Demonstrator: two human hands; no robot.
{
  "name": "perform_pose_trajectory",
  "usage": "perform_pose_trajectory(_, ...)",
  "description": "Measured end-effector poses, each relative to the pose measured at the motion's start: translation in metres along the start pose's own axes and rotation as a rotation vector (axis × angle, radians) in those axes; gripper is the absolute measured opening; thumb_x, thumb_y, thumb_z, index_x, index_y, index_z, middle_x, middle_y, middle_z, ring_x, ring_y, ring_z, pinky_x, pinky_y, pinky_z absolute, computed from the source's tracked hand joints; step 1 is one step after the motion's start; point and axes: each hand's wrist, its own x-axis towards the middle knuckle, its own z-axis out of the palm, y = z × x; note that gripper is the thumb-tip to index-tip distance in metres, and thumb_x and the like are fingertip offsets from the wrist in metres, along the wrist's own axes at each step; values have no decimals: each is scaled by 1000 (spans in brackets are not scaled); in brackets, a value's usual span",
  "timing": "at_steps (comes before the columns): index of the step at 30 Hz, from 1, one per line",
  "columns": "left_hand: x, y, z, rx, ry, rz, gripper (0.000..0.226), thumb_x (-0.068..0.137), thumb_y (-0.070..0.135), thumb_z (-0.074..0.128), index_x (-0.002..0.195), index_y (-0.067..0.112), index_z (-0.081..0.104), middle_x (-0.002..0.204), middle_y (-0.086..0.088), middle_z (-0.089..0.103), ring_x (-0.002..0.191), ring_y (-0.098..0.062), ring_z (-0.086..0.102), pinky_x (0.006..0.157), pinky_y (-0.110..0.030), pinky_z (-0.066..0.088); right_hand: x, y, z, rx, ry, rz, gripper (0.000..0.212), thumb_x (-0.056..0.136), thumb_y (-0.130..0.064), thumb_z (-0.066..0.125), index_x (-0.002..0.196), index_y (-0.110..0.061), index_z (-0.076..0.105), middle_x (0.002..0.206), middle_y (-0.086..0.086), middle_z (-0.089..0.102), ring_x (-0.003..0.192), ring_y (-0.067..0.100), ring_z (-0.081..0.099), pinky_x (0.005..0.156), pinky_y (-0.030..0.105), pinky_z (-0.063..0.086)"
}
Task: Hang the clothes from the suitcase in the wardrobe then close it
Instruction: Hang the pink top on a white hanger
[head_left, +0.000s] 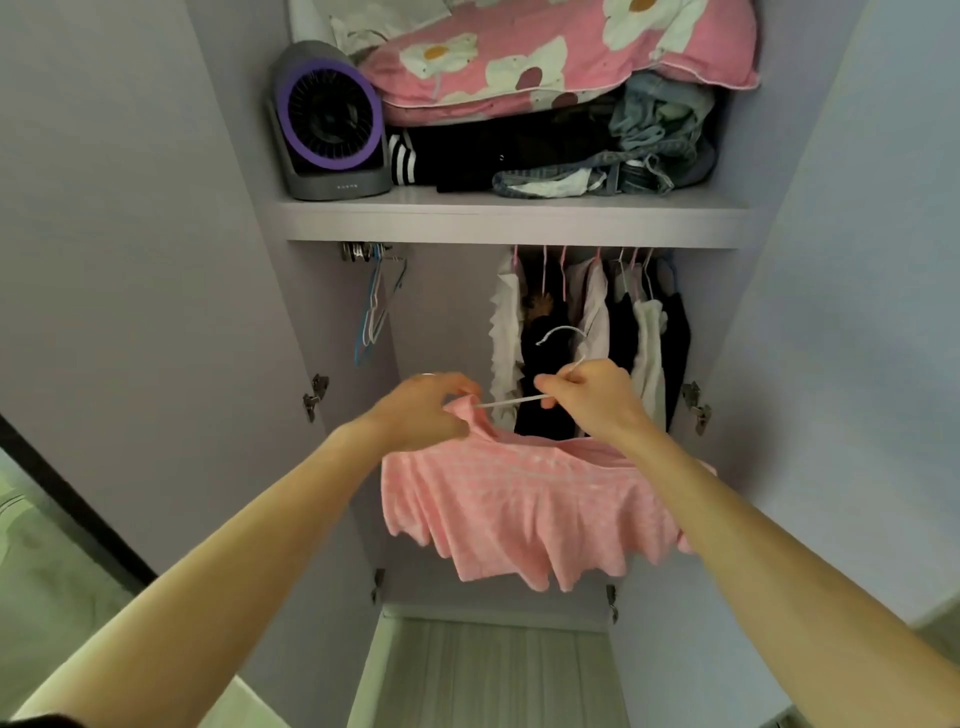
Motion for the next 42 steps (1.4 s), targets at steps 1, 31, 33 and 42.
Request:
perform_pose_trajectory(1, 4, 16, 6, 50, -17, 70, 41, 86, 26, 68, 126, 28, 62, 123, 9, 62, 112, -13, 56, 94, -26, 42, -1, -7, 2, 57, -19, -21, 35, 92, -33, 63, 65, -14, 74, 50, -4, 61, 50, 10, 51, 59, 30, 43)
perform_pose_trajectory(31, 0, 6, 4, -351, 151, 5, 31, 94, 51, 61, 83, 24, 72, 54, 23, 53, 70, -4, 51, 75, -23, 40, -60, 55, 8, -42, -49, 31, 51, 105, -40, 38, 62, -14, 34, 54, -8, 35, 49, 5, 33, 56, 27, 31)
perform_pose_trajectory(33, 2, -3, 3, -355, 186, -28, 32, 92, 55, 61, 86, 26, 74, 68, 16, 56, 81, -9, 56, 79, -25, 42, -59, 50, 14, -126, -54, -27, 47, 106, -34, 39, 64, -13, 39, 55, -5, 39, 51, 8, 37, 57, 29, 35)
perform_pose_trajectory(42, 22, -33, -34, 100, 268, -58, 43, 97, 53, 51, 136, 34, 50, 124, 4, 64, 115, -23, 59, 101, -43, 46, -25, 3, 35, -268, -77, 172, 39, 104, -36, 30, 75, -15, 45, 66, -2, 51, 60, 15, 49, 57, 32, 36)
